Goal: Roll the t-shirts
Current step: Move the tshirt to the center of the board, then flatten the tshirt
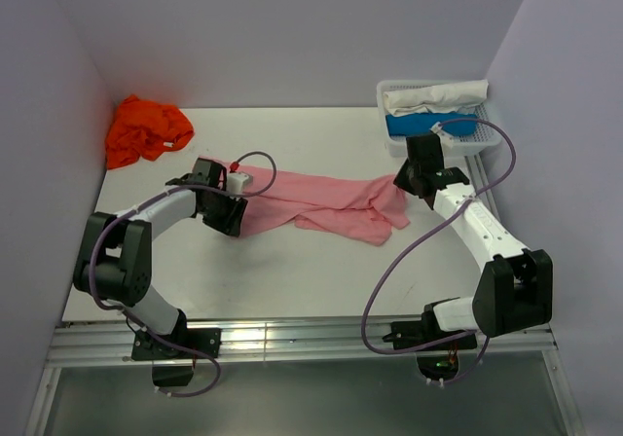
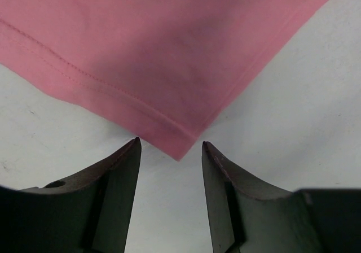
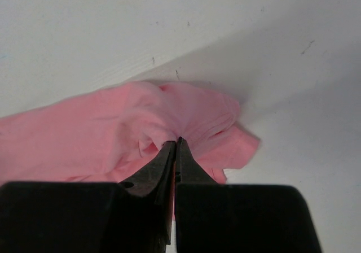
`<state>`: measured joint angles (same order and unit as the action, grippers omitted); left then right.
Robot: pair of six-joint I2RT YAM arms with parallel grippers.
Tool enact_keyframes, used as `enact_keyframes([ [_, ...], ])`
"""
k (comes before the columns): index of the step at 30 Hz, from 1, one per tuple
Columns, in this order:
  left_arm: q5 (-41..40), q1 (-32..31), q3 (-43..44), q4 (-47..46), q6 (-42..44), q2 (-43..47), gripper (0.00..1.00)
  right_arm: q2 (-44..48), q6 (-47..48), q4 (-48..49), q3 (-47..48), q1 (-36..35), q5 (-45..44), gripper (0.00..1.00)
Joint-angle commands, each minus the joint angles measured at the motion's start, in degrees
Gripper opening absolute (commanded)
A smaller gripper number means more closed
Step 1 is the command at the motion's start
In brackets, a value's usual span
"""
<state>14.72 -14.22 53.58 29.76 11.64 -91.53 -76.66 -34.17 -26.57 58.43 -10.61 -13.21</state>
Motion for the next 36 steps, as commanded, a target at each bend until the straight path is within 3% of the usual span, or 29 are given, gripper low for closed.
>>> enact_keyframes([
  [1, -1.54, -0.63, -0.41, -1.37, -1.36, -0.23, 0.53, 2.4, 0.77, 1.43, -0.43, -0.11, -0.23, 0.0],
  [8, -3.47, -1.95, -1.46, -2.6, -1.79, -1.11, 0.51, 2.13, 0.6, 1.61, -0.6, -0.11, 0.12, 0.0],
  [14, -4.26, -2.39, -1.29, -3.3, -1.8, -2.43, 0.39, 2.48, 0.51, 1.61, -0.51, -0.11, 0.2, 0.0],
  [17, -4.26, -2.48, -0.67, -2.87, -1.36, -2.69, 0.21, 2.66, 0.42, 1.43, -0.51, -0.11, 0.29, 0.0],
  [19, -4.18, -2.39, -0.06, -1.99, -1.01, -2.43, 0.0, 2.83, 0.42, 1.26, -0.34, -0.2, 0.38, 0.0],
  [24, -3.13, -1.43, 4.58, 2.92, 0.4, 2.92, 0.0, 4.24, 0.77, 0.03, 0.89, -0.2, 0.55, 0.0],
  [30, 2.67, 6.12, 16.8, 13.99, 4.0, 8.99, 0.0, 8.28, 1.21, -2.79, 2.82, -0.55, 0.12, 0.0],
  [36, 6.54, 14.04, 26.2, 19.37, 7.08, 13.91, 0.0, 14.69, 1.65, -6.65, 6.34, -0.64, 0.91, 0.0],
])
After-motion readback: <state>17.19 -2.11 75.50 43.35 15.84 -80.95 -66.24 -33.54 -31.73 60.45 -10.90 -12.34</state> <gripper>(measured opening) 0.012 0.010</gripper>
